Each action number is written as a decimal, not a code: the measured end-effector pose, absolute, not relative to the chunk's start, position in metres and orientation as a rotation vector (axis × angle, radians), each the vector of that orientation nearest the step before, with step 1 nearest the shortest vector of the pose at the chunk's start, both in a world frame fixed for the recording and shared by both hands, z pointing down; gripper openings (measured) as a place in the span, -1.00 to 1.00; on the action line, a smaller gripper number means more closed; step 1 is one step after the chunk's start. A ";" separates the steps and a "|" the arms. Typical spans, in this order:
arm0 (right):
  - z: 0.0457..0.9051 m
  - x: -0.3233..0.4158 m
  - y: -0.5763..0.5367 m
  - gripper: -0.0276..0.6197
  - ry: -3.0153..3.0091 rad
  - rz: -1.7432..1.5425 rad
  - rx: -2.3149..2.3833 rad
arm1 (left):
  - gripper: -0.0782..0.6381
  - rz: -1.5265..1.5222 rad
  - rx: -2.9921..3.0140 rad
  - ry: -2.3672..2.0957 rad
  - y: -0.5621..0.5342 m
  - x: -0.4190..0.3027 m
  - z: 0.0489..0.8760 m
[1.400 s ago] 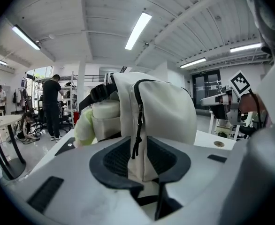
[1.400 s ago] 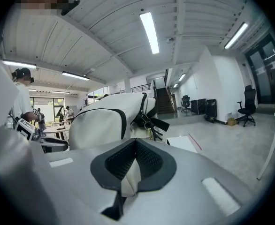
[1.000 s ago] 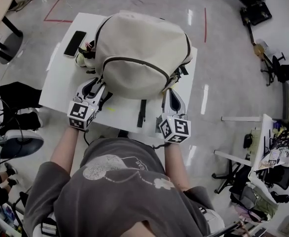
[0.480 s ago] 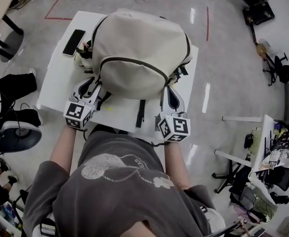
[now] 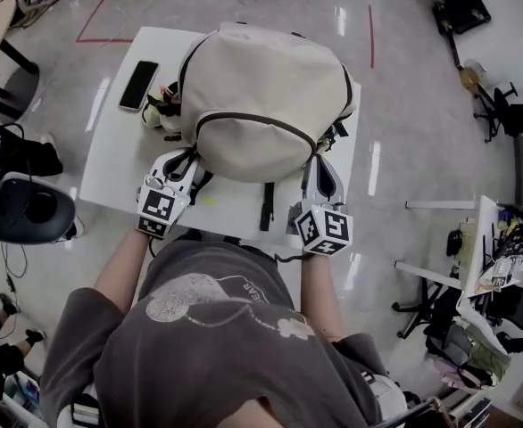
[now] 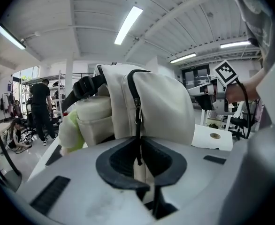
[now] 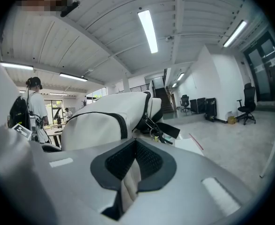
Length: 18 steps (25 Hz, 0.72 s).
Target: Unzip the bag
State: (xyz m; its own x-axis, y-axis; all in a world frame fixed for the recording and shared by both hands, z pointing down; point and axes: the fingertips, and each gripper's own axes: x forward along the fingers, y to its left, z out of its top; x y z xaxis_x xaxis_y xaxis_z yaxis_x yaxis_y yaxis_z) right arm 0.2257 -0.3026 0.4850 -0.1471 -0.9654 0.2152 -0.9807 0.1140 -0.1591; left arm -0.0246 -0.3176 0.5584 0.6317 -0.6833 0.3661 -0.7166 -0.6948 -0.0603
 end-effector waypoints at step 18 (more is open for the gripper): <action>0.472 0.211 -0.295 -0.55 -2.429 0.415 1.845 | -0.69 0.378 2.617 -1.203 -0.319 -0.059 0.512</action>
State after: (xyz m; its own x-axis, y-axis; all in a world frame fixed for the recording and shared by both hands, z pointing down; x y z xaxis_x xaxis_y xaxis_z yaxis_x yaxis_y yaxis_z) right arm 0.2114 -0.2952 0.4717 -0.2802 -0.9364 0.2113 -0.9534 0.2459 -0.1748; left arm -0.0586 -0.3192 0.5118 0.6285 -0.7050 0.3285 -0.7662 -0.6339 0.1054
